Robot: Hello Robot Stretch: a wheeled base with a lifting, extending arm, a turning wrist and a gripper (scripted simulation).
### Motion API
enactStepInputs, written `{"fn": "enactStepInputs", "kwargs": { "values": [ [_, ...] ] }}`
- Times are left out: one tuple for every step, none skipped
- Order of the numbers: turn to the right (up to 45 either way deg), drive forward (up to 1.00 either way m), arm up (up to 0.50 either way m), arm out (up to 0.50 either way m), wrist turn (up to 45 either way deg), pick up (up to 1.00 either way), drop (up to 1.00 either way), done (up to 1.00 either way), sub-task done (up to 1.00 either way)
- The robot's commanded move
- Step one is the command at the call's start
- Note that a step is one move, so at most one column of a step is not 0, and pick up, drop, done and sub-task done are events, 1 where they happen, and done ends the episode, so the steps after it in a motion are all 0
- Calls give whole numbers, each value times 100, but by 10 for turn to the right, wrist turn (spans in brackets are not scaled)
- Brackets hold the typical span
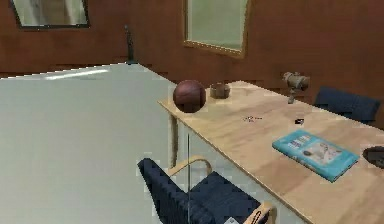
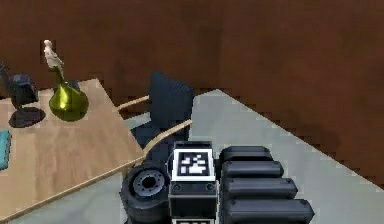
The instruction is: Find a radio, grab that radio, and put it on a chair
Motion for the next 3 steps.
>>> {"fn": "enactStepInputs", "kwargs": {
  "values": [
    [-180, 0, 0, 0, 0, 0, 0, 0, 0],
    [180, 0, 0, 0, 0, 0, 0, 0, 0],
    [450, 0, 0, 0, 0, 0, 0, 0, 0]
  ]
}}
